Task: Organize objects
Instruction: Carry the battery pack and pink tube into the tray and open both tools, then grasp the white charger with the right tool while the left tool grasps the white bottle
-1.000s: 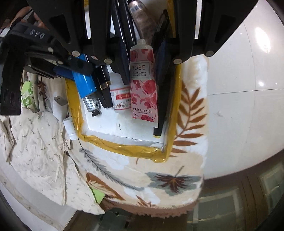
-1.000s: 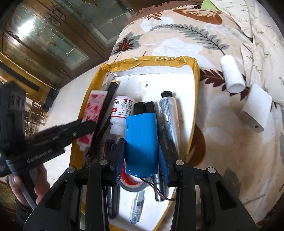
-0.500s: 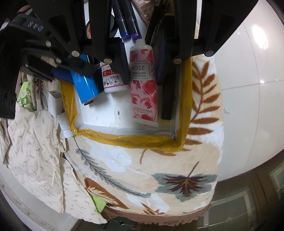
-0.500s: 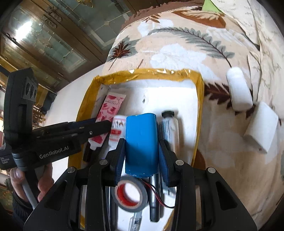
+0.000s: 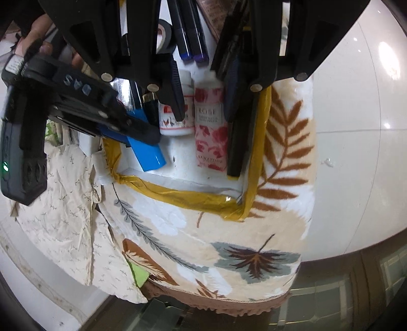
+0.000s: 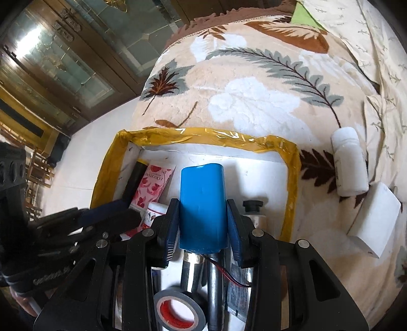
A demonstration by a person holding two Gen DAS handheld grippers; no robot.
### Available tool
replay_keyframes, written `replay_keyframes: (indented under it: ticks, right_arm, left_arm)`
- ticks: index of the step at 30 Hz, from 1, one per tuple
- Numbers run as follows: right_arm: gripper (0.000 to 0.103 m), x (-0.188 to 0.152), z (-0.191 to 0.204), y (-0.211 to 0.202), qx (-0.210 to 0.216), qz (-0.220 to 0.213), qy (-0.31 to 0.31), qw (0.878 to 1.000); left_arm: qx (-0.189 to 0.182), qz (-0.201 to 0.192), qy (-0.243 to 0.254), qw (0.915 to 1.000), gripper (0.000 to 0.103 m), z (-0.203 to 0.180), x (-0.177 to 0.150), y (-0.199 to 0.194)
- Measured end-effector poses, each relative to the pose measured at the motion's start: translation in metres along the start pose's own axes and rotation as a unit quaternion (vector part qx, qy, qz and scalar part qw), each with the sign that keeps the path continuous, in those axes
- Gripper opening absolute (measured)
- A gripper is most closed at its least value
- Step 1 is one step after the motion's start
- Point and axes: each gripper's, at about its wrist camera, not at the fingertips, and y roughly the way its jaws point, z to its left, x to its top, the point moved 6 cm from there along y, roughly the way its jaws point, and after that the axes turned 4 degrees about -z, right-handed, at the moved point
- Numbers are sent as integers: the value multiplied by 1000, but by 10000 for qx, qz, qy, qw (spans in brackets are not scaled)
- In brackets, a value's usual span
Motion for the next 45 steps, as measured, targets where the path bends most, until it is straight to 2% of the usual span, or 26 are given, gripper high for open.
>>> replay_keyframes:
  ticks: [2, 4, 6, 8, 10, 13, 15, 20, 25, 27, 29, 33, 37, 39, 40, 42, 45]
  right_arm:
    - [36, 2, 2, 2, -102, 11, -53, 9999]
    - [37, 5, 2, 3, -175, -33, -117, 9998]
    - [37, 8, -2, 5, -170, -25, -14, 9999]
    - [37, 10, -5, 0, -30, -107, 70, 9999]
    - [41, 8, -8, -12, 249, -174, 233, 9993]
    - [44, -4, -13, -36, 312, -264, 204, 9990]
    - [44, -17, -22, -55, 518, -321, 309, 9977]
    - [44, -48, -65, -95, 742, -423, 605, 9945]
    - [44, -68, -108, -118, 452, -479, 599, 9960]
    - [44, -68, -118, -121, 509, -473, 608, 9957]
    - [44, -64, -130, -122, 261, -556, 611, 9962]
    - [44, -49, -149, -112, 219, -486, 1096, 9925]
    - [44, -32, -157, -95, -41, -355, 1504, 9880]
    - [44, -22, -156, -88, -237, -355, 1500, 9878]
    - [47, -17, -155, -84, -442, -359, 1449, 9878]
    - [57, -10, -155, -80, -588, -391, 1546, 9854]
    - [58, -6, -155, -67, -991, -284, 1473, 9837]
  left_arm:
    - [-30, -45, -50, 10000, 34, 1, -7, -5]
    - [118, -182, -82, 9997, 34, 2, -17, -14]
    - [55, -257, -191, 9995, 34, 0, -27, -23]
    - [-40, -319, -255, 9992, 34, -5, -33, -30]
    - [65, -404, -188, 9990, 34, -14, -41, -36]
    - [75, -427, -133, 9990, 38, -33, -51, -41]
    - [-9, -430, -84, 9990, 39, -53, -55, -42]
    - [-152, -353, 153, 9991, 39, -102, -64, -33]
    - [-208, -279, 457, 9983, 39, -140, -80, -23]
    - [-188, -206, 507, 9983, 39, -149, -86, -18]
    - [-211, -160, 511, 9983, 39, -153, -88, -14]
    - [-150, -149, 566, 9982, 39, -151, -87, -13]
    - [-125, -168, 409, 9989, 39, -140, -79, -14]
    - [-55, -212, 331, 9992, 39, -133, -76, -16]
    - [-77, -194, 309, 9993, 39, -132, -75, -15]
    - [-48, -170, 326, 9993, 39, -129, -72, -15]
    - [4, -231, 381, 9990, 39, -130, -66, -18]
